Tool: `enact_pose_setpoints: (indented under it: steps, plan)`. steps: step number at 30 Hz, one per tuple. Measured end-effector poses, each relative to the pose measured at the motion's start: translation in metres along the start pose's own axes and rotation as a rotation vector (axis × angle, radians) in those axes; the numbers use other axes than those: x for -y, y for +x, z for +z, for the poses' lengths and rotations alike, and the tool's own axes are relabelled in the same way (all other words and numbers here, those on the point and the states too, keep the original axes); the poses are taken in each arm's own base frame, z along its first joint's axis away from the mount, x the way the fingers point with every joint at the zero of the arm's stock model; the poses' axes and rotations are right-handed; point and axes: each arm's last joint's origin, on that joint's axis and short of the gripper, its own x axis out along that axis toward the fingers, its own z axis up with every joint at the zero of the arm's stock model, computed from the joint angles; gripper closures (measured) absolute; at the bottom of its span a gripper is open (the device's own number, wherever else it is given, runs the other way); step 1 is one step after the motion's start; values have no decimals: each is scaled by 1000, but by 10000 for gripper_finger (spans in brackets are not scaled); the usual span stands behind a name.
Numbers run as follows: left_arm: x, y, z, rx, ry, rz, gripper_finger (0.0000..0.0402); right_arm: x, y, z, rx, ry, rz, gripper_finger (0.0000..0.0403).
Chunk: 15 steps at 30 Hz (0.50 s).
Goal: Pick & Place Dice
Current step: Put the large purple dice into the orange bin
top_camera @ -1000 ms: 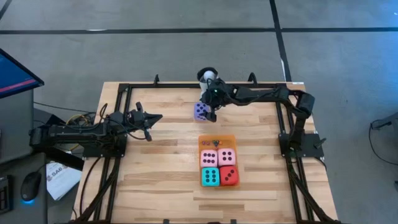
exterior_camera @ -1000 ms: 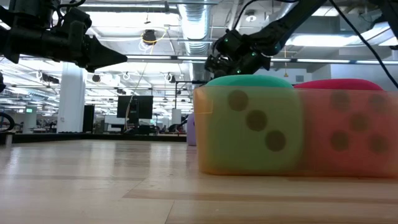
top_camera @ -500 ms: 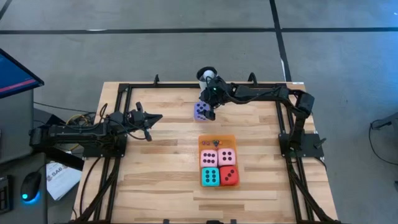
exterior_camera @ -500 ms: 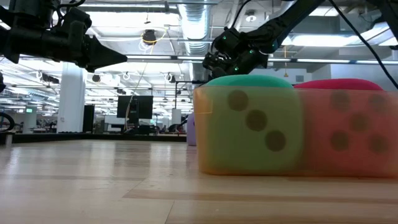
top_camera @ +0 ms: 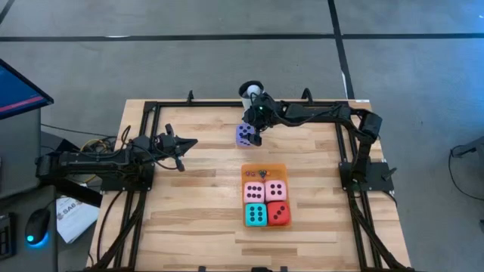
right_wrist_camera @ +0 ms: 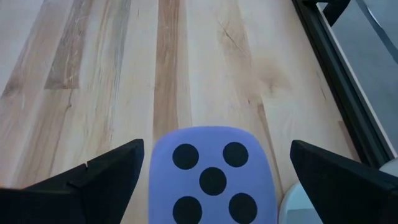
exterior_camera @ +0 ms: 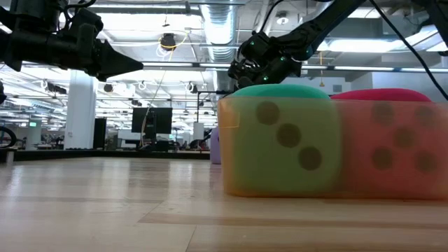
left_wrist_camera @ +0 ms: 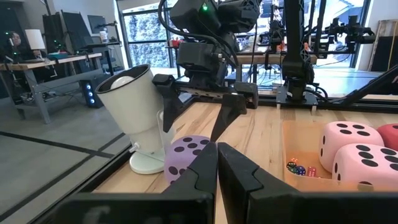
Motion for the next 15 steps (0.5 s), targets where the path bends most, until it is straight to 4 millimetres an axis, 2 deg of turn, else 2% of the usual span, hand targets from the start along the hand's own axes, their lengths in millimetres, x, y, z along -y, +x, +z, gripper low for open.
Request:
enact_pose_setpoints:
  steps: [15]
  plan:
    - [0, 0, 0, 0, 0, 0, 401, 1, 0, 3, 28, -7, -9, 3]
